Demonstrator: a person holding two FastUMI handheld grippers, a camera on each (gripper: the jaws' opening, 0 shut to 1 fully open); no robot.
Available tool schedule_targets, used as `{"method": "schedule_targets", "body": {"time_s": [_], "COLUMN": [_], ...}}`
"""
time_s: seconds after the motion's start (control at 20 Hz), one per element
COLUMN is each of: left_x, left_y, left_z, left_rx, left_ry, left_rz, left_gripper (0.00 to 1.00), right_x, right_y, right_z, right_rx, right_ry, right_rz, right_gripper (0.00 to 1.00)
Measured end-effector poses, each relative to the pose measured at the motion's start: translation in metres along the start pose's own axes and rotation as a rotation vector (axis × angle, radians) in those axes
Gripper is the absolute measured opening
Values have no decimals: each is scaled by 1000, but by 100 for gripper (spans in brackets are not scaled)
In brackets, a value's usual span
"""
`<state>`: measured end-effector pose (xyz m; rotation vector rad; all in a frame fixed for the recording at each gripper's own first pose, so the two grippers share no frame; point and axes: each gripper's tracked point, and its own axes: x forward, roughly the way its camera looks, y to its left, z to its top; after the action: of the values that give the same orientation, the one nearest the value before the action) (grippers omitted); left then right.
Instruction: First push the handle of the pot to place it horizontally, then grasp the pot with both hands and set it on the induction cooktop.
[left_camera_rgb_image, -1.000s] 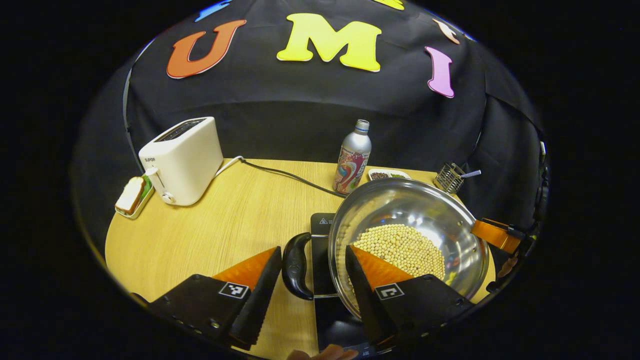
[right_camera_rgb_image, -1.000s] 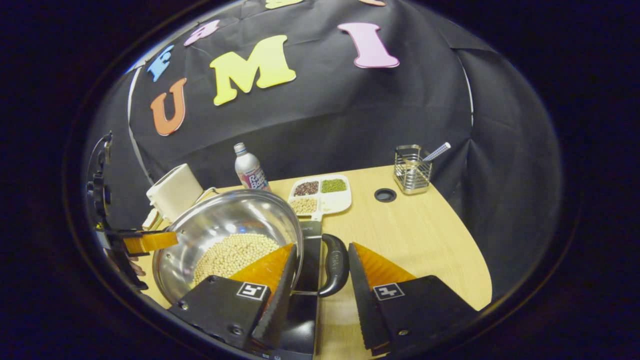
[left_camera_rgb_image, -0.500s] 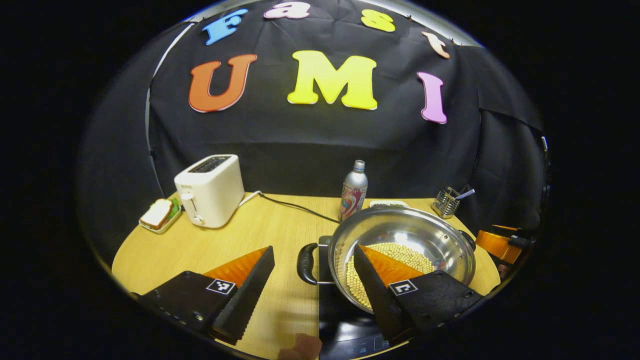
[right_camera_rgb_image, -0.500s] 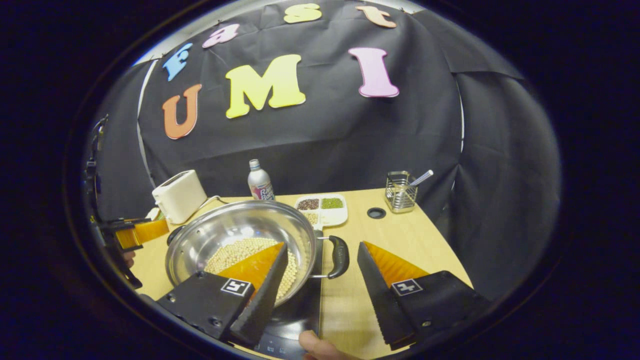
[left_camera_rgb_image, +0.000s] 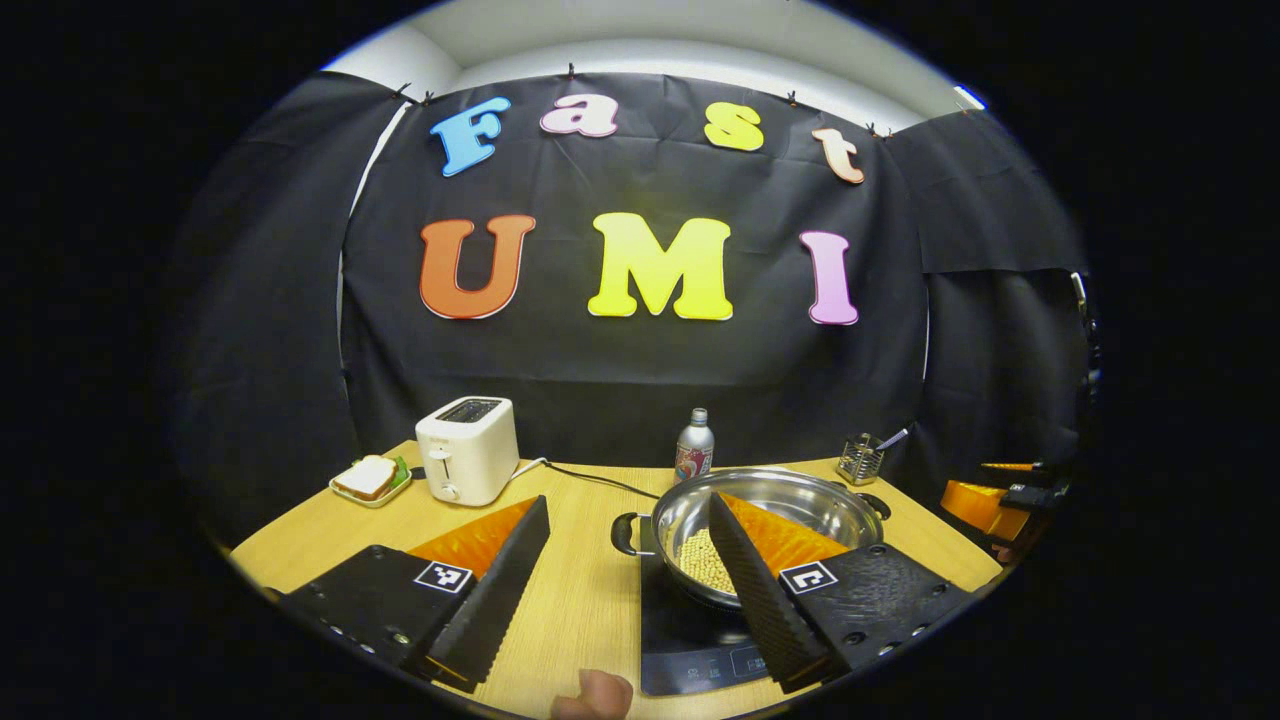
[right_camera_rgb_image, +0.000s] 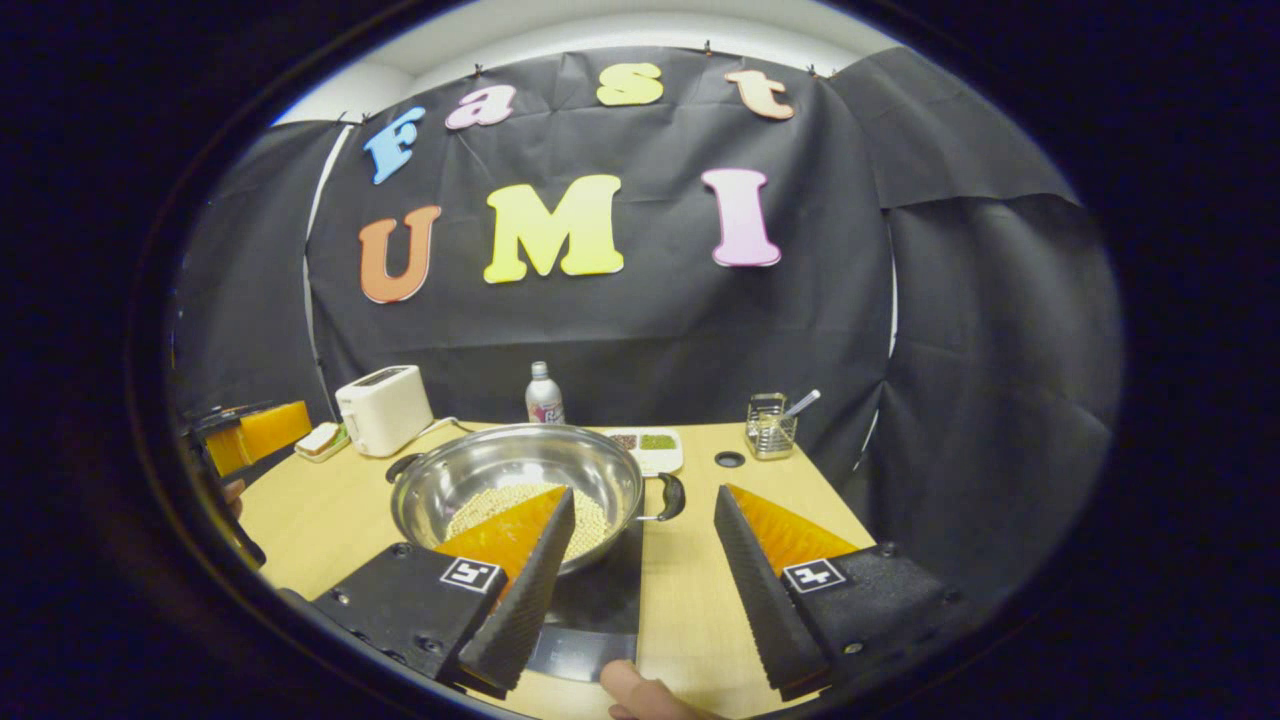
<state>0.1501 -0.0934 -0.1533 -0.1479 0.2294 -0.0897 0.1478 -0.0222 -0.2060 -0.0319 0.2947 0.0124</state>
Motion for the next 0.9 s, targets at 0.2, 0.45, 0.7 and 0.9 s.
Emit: {"method": "schedule_targets", "body": {"time_s": [0.2, 0.45, 0.7, 0.9], "left_x": [-51, -113, -169, -206], "left_y": [-9, -21, -29, -24], "left_z": [20, 53, 88, 103], "left_rx": [3, 7, 0, 40], "left_ry": [-56, -106, -151, -224], "left_rz": [-7, -16, -46, 3], "left_gripper": [96, 95, 95, 95], "right_x": [-56, -138, -209, -246], "right_y": [9, 33, 19, 3], "right_z": [24, 61, 93, 100], "right_rx": [-30, -53, -37, -30], "right_ry": [-83, -208, -330, -381], "right_rz": [-9, 45, 21, -32], "right_gripper": [96, 100, 99, 99]}}
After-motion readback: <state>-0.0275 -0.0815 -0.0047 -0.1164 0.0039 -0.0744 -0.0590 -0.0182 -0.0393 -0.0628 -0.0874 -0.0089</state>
